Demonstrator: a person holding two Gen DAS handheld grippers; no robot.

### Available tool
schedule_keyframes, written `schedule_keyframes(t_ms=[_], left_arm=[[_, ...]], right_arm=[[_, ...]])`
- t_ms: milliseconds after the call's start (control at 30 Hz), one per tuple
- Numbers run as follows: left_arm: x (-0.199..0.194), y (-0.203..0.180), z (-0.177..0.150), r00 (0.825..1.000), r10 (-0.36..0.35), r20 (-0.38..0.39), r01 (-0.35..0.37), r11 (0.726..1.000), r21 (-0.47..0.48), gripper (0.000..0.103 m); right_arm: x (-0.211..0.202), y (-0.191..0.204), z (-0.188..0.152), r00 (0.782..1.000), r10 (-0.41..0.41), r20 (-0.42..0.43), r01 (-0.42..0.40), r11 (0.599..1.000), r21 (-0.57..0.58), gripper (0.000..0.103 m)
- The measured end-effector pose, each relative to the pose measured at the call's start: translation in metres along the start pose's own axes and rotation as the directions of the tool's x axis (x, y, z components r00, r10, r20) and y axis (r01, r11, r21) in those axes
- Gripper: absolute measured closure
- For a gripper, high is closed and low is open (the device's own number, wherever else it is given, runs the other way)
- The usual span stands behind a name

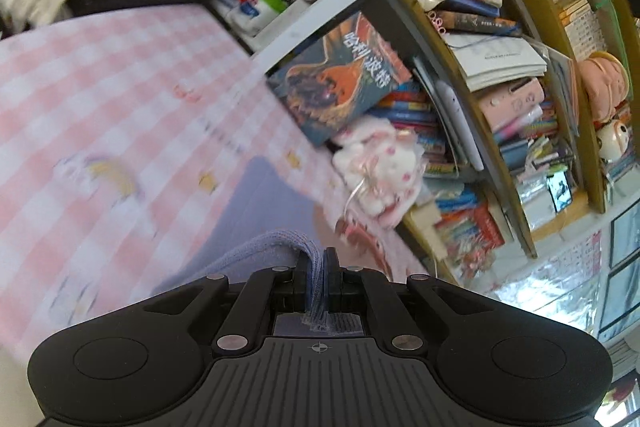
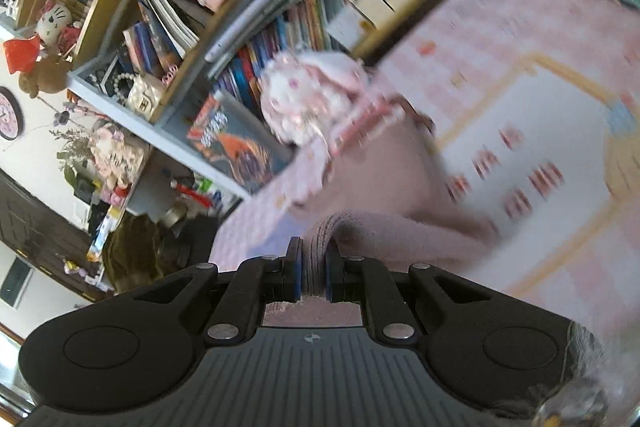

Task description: Fold clothes

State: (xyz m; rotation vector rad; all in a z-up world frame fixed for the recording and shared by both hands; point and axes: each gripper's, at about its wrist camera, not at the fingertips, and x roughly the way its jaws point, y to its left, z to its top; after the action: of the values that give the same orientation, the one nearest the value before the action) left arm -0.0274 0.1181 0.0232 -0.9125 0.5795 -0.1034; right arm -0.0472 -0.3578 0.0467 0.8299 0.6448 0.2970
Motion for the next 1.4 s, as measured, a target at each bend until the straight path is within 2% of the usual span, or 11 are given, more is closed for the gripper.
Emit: schedule_keyframes(t_ms=[600, 667, 733, 767, 867, 967, 1133, 1200, 1233, 1333, 1400], left_arm=[[0.145, 0.001, 0.070, 0.990, 0.087, -0.112, -0.082, 0.995, 0.048, 0.096], [0.159, 0.003, 0.071, 0.983, 0.116, -0.144, -0.106, 0.991, 0.080, 0.086], [0.162, 0.003, 0.074, 0.978, 0.149, -0.149, -0.133, 0.984, 0.115, 0.069], [0.158, 0.002, 0.076, 0.980, 0.158, -0.122, -0.142, 0.981, 0.135, 0.052], [0.146, 0.001, 0.080, 0.983, 0.179, -0.045, -0.166, 0.965, 0.202, 0.039], [0.145, -0.002, 0.078, 0.977, 0.209, -0.044, -0.184, 0.929, 0.321, 0.040], [0.165, -0.017, 0.057, 0.962, 0.266, -0.059, -0.194, 0.823, 0.534, 0.046], [0.177, -0.021, 0.051, 0.952, 0.300, -0.066, -0.207, 0.784, 0.586, 0.071], [0.183, -0.022, 0.048, 0.945, 0.319, -0.069, -0.213, 0.764, 0.609, 0.093], [0.176, -0.016, 0.061, 0.958, 0.274, -0.087, -0.187, 0.824, 0.535, 0.098], [0.170, -0.007, 0.073, 0.961, 0.259, -0.099, -0.186, 0.866, 0.464, 0.098]], right_arm=[[0.161, 0.009, 0.070, 0.969, -0.245, 0.038, 0.246, 0.969, -0.031, 0.093], [0.172, 0.003, 0.071, 0.951, -0.306, 0.043, 0.307, 0.951, -0.020, 0.084], [0.175, 0.001, 0.073, 0.915, -0.394, 0.082, 0.398, 0.917, -0.031, 0.040], [0.173, 0.001, 0.075, 0.898, -0.427, 0.108, 0.434, 0.900, -0.049, 0.038], [0.168, 0.000, 0.078, 0.890, -0.437, 0.127, 0.451, 0.885, -0.116, 0.038], [0.171, 0.002, 0.073, 0.881, -0.459, 0.115, 0.473, 0.843, -0.255, 0.039], [0.200, 0.009, 0.057, 0.852, -0.512, 0.110, 0.494, 0.716, -0.492, 0.049], [0.215, 0.010, 0.053, 0.841, -0.529, 0.113, 0.495, 0.667, -0.556, 0.062], [0.222, 0.010, 0.051, 0.837, -0.536, 0.110, 0.492, 0.650, -0.580, 0.082], [0.221, -0.001, 0.066, 0.859, -0.509, 0.060, 0.476, 0.749, -0.460, 0.096], [0.202, -0.010, 0.081, 0.902, -0.428, 0.049, 0.423, 0.858, -0.292, 0.096]])
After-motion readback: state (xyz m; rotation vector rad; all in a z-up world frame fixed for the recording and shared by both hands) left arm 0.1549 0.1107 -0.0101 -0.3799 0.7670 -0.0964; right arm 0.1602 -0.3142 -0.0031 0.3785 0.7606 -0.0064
